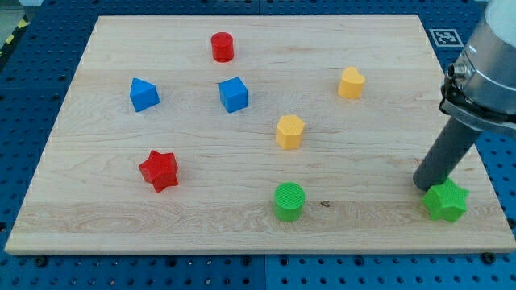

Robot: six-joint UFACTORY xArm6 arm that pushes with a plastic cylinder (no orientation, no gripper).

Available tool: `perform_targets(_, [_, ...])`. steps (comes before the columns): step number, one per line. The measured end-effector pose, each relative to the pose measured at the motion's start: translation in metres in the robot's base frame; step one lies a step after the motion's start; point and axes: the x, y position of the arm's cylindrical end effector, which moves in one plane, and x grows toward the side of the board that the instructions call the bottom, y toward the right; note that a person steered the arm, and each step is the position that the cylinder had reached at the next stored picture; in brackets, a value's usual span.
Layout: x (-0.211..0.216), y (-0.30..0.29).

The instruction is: Touch the green circle

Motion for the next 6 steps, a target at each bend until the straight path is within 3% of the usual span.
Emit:
perform_targets(1, [0.009, -0.013])
perform_targets(2, [0.013, -0.074])
perform_targets(4, [0.013, -0.127])
perform_targets(6, [-0.033, -0.18])
